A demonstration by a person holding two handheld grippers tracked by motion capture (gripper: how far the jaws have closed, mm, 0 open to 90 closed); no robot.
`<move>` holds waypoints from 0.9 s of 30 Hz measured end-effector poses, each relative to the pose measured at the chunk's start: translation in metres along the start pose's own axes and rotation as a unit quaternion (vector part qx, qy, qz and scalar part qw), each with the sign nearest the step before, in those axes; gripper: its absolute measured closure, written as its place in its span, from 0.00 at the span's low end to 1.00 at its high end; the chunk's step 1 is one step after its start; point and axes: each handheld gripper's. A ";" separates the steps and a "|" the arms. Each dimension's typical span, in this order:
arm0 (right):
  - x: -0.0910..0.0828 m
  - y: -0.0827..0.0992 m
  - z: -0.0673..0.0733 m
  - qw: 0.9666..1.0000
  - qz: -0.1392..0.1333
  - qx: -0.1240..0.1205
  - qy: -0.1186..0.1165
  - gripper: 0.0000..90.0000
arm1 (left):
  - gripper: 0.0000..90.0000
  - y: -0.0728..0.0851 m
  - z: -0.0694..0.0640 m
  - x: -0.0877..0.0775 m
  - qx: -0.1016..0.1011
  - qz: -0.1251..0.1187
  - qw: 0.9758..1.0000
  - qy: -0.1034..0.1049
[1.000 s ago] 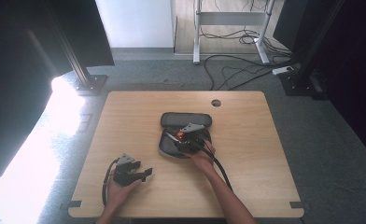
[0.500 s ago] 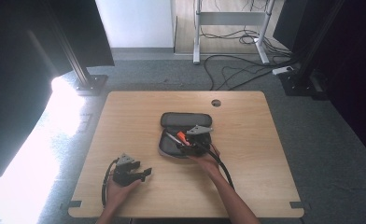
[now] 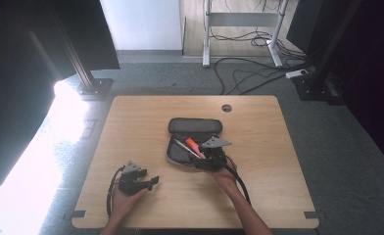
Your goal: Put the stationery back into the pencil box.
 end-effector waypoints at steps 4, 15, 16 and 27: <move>-0.013 0.008 -0.002 1.000 -0.009 0.005 0.001 0.47 | 0.37 0.000 0.000 0.000 0.000 0.000 1.000 -0.001; -0.055 0.039 -0.011 0.999 -0.024 0.016 0.016 0.46 | 0.37 0.000 -0.001 0.001 0.002 0.000 1.000 -0.004; -0.058 0.043 -0.012 0.999 -0.026 0.016 0.018 0.46 | 0.37 0.000 -0.001 0.000 0.002 0.000 1.000 -0.003; -0.087 0.074 -0.022 0.999 -0.010 0.018 0.041 0.45 | 0.38 0.000 -0.001 0.000 0.001 0.000 1.000 -0.003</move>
Point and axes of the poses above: each handheld gripper's, and its own axes: x roughly forward along the jaws, y roughly out of its underside, z roughly to its left, and after that the axes turned 3 degrees about y, right-handed
